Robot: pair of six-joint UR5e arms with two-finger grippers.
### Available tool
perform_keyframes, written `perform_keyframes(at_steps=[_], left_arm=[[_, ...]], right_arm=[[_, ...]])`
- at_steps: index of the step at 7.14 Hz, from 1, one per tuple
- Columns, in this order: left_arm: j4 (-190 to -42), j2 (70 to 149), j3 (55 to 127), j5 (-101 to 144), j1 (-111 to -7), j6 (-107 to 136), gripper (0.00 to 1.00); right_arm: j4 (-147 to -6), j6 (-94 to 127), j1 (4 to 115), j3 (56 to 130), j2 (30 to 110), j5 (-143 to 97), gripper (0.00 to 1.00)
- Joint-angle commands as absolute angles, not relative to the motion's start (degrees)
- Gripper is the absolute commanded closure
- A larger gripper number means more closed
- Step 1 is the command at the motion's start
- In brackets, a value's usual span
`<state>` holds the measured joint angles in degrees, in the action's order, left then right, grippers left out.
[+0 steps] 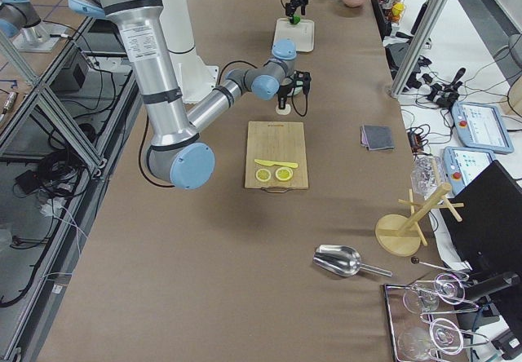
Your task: Put spoon and bun in bowl
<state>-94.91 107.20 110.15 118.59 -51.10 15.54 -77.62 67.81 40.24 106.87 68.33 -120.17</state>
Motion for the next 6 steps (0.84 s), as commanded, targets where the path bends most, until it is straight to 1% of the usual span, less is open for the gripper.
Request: perform_keyframes(at_steps=[1, 3, 4, 5, 6], left_arm=[[-95.0, 101.6, 109.9, 121.8, -56.8, 9.0, 0.03], [-94.8, 100.7, 109.5, 122.1, -58.1, 9.0, 0.03], [-94.9, 100.1, 109.6, 122.0, -58.5, 9.0, 0.03], [-94.9, 99.7, 109.9, 122.0, -58.9, 9.0, 0.03], [-94.9, 99.5, 109.9, 122.0, -59.1, 9.1, 0.03]], right_arm=[[-77.7, 78.2, 34.7, 102.2, 56.7, -113.9, 1.00], [-77.5, 81.8, 31.6, 93.9, 47.3, -110.2, 1.00], [-77.2, 81.7, 31.6, 90.5, 44.8, -109.9, 1.00], [-77.0, 81.5, 31.3, 89.5, 44.4, -108.8, 0.01], [-77.0, 80.8, 31.0, 90.3, 45.4, -107.8, 0.00]])
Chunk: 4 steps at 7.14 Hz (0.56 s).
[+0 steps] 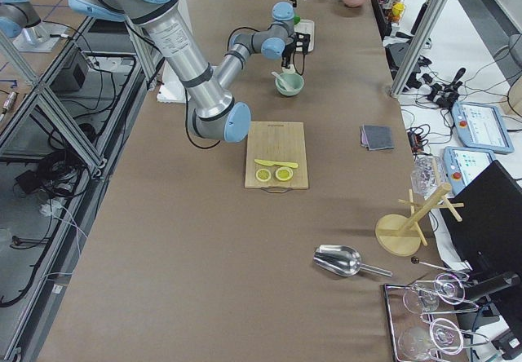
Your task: Put spoon and bun in bowl
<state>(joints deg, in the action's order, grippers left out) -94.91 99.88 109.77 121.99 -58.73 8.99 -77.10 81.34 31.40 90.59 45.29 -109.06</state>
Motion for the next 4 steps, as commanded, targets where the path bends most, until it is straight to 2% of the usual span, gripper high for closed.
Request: perform_keyframes(at_steps=[1, 3, 4], left_arm=[[-94.7, 99.5, 109.8, 121.9, -59.8, 9.1, 0.03], [-94.4, 98.3, 109.2, 122.2, -62.3, 9.0, 0.03], [-94.3, 97.3, 109.0, 122.9, -64.2, 9.1, 0.03]], right_arm=[[-77.3, 80.6, 31.1, 93.3, 47.6, -108.5, 0.00], [-77.7, 72.7, 34.9, 101.5, 57.3, -112.6, 0.00], [-77.7, 67.9, 39.4, 103.3, 61.5, -117.0, 0.00]])
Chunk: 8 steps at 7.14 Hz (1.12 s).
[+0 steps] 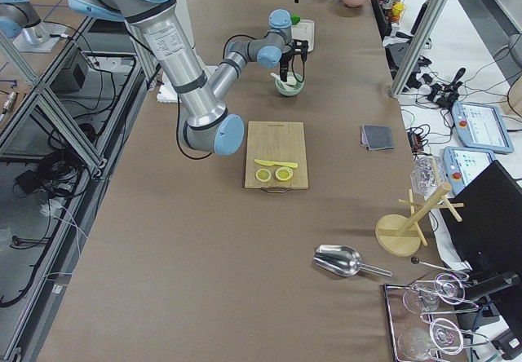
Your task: Put spoon and bun in bowl
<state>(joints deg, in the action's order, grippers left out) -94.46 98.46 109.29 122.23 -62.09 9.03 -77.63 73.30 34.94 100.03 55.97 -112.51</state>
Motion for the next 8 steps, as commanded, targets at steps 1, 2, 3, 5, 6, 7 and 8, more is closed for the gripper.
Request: perform_keyframes(at_steps=[1, 2, 3, 5, 6, 7, 8], left_arm=[[-94.0, 95.3, 108.2, 128.4, -68.6, 9.1, 0.03], [-95.1, 92.8, 106.0, 135.5, -72.2, 8.6, 0.03], [-96.6, 89.4, 105.9, 135.5, -75.1, 7.5, 0.03], [-97.3, 84.8, 104.1, 135.5, -80.7, 4.3, 0.02], [-97.2, 84.1, 103.2, 135.4, -81.8, 4.2, 0.02], [-97.3, 84.0, 103.1, 135.4, -82.5, 4.1, 0.02], [-96.7, 84.0, 102.8, 135.4, -82.5, 4.4, 0.02]], right_arm=[[-77.7, 61.3, 42.8, 104.2, 65.3, -118.7, 0.00], [-77.7, 54.9, 46.8, 106.0, 70.2, -121.2, 0.00], [-77.7, 47.7, 52.7, 106.2, 74.1, -125.9, 0.00], [-78.2, 28.5, 62.2, 105.0, 83.0, -128.7, 0.00], [-80.6, 20.5, 66.9, 104.0, 85.1, -129.4, 0.00], [-82.5, 12.6, 71.8, 102.5, 86.6, -129.9, 0.00], [-83.1, 5.2, 76.2, 99.9, 87.8, -131.1, 0.00]])
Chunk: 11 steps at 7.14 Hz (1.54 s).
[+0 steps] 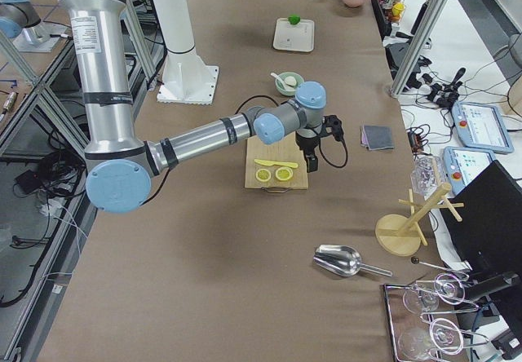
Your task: Put spoon and bun in bowl
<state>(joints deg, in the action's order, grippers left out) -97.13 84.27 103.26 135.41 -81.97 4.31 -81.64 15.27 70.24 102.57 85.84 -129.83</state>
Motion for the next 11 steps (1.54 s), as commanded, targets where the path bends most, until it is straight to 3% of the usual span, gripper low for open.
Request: perform_keyframes(at_steps=[1, 3, 6, 11], left_arm=[[-96.7, 84.1, 102.0, 136.0, -82.6, 4.7, 0.02], [-96.9, 84.3, 101.8, 135.4, -82.5, 4.7, 0.02], [-97.1, 85.3, 98.1, 135.7, -82.6, 4.3, 0.02], [-96.9, 79.7, 103.8, 136.1, -87.4, 4.3, 0.02]], right_arm=[[-83.1, 0.6, 78.7, 98.5, 88.8, -131.6, 0.00], [-82.4, -3.0, 83.0, 97.7, 93.2, -131.7, 0.00], [-82.4, -2.9, 84.8, 98.4, 92.9, -135.9, 0.00], [-71.0, -3.6, 84.8, 97.8, 100.3, -138.3, 0.00]])
